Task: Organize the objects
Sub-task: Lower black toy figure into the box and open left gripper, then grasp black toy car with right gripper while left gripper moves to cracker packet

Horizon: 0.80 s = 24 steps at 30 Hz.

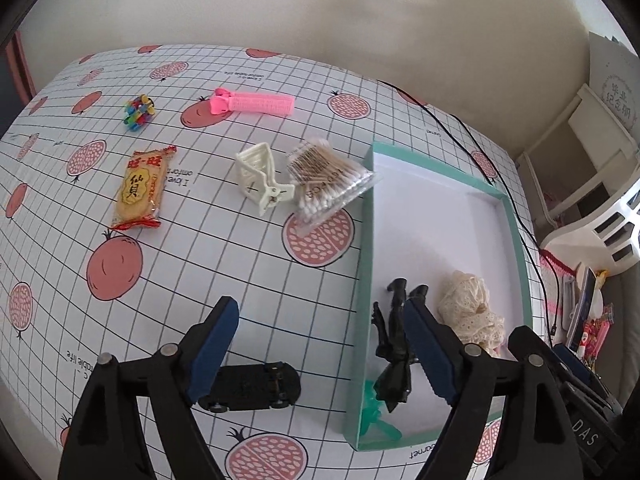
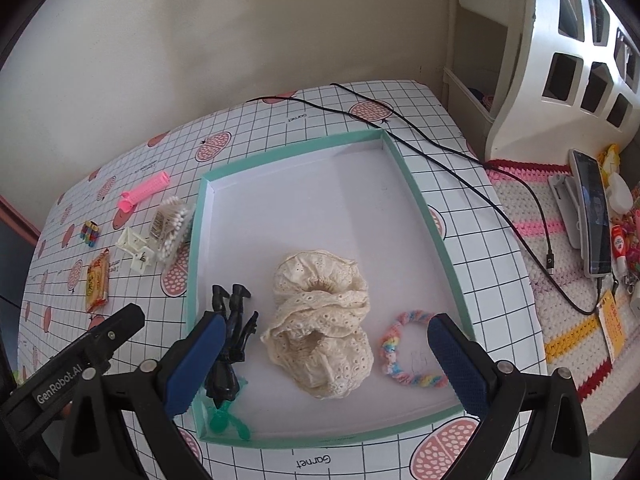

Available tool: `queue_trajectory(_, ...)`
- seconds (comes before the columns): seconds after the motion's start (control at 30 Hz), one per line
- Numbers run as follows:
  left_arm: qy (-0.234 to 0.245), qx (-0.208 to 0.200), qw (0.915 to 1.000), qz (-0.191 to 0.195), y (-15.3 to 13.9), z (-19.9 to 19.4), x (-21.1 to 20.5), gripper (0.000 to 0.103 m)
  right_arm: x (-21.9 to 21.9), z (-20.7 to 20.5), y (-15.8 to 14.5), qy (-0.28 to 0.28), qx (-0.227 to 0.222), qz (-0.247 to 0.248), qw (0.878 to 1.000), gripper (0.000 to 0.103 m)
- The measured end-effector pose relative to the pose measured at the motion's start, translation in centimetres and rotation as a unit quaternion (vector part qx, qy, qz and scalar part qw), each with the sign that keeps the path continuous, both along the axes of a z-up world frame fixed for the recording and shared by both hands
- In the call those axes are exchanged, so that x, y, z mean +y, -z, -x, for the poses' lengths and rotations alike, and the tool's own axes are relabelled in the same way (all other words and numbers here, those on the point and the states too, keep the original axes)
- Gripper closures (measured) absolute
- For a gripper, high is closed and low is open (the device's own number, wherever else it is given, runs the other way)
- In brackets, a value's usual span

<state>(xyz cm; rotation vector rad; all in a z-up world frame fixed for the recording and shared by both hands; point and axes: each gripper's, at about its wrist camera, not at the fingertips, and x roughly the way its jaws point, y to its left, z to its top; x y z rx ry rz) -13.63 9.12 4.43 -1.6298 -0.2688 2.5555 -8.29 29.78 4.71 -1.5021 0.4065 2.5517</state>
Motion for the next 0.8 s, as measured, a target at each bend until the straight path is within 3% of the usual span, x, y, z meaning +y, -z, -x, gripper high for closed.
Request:
queue_trajectory(0.13,-0.022,0.004,0.9997,0.008,0.0,0.3,-1.8,0.007,-1.3,0.4,0.1,-0.007,-0.003,-0.002,1.000,0.000)
queue_trajectory(0.5,-0.070,-0.027,0.9970,0.022,0.5,0.7,-7.8,0.007,-6.8,1.6,-0.2,-0.063,-0.007,0.002,0.998,0.000)
queue_trajectory(0.8,-0.096,-0.052,0.9932,0.040,0.8,0.8,-13.2,0.007,-13.6,2.1,0.2,-0.145,-0.021,0.005,0.989,0.000)
